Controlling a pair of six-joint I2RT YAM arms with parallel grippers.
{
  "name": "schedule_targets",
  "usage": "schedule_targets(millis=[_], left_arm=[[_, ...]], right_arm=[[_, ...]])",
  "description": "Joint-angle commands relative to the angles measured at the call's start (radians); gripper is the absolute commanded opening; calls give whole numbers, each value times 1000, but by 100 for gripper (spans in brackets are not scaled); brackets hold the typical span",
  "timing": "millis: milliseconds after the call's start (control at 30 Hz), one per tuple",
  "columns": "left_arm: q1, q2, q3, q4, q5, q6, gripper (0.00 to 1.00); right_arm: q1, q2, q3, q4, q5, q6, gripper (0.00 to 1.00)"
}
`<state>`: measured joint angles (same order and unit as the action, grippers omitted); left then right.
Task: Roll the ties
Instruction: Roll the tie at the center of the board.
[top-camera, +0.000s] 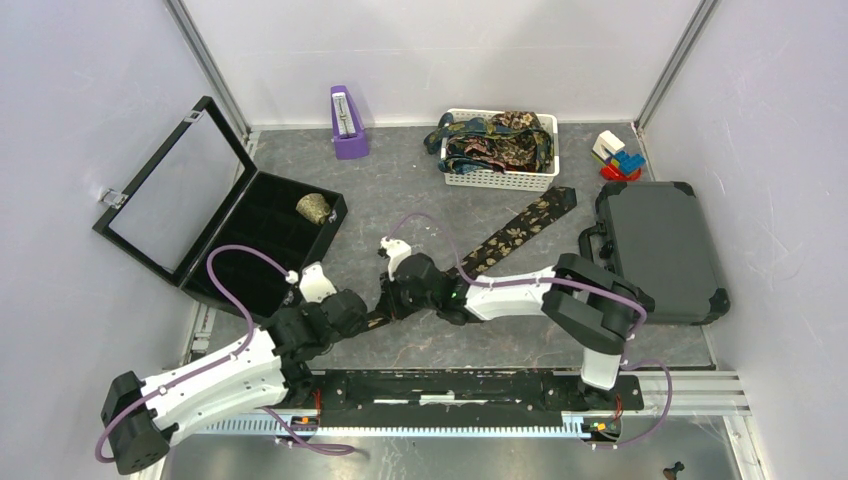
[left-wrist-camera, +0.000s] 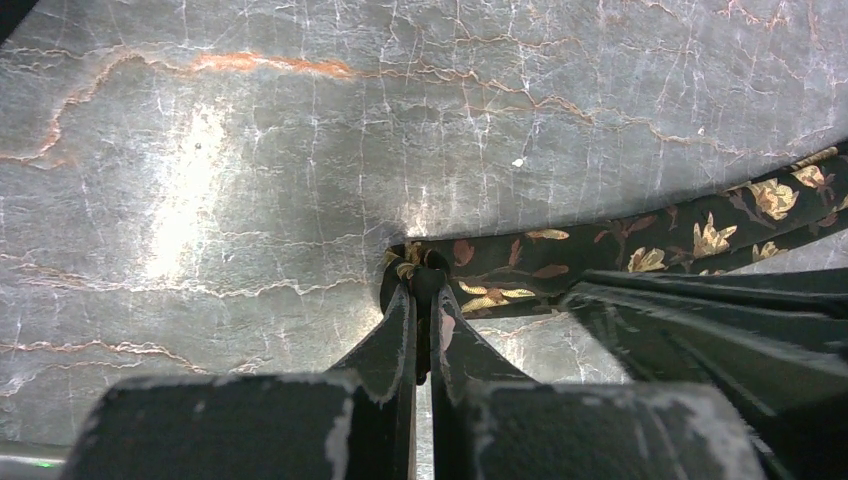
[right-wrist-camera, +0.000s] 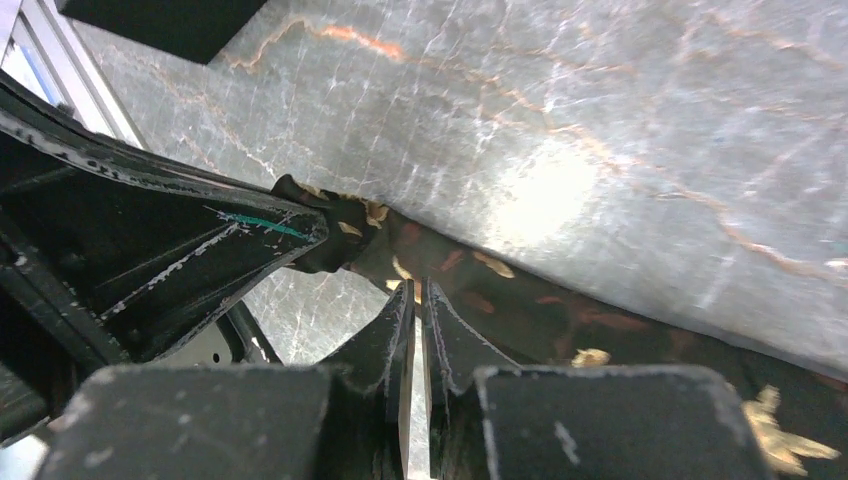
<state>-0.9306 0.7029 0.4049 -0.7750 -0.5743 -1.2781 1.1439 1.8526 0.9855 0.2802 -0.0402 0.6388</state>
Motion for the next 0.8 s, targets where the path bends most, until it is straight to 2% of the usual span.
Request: schedule_targets(millis=[0, 767], left_arm=[[6, 11, 41, 38, -30, 48, 2], [5, 85, 54, 99, -11, 81, 2]], right_arm=[[-23, -83, -33, -13, 34, -46, 12], [-35, 35, -50, 57, -16, -31, 12]])
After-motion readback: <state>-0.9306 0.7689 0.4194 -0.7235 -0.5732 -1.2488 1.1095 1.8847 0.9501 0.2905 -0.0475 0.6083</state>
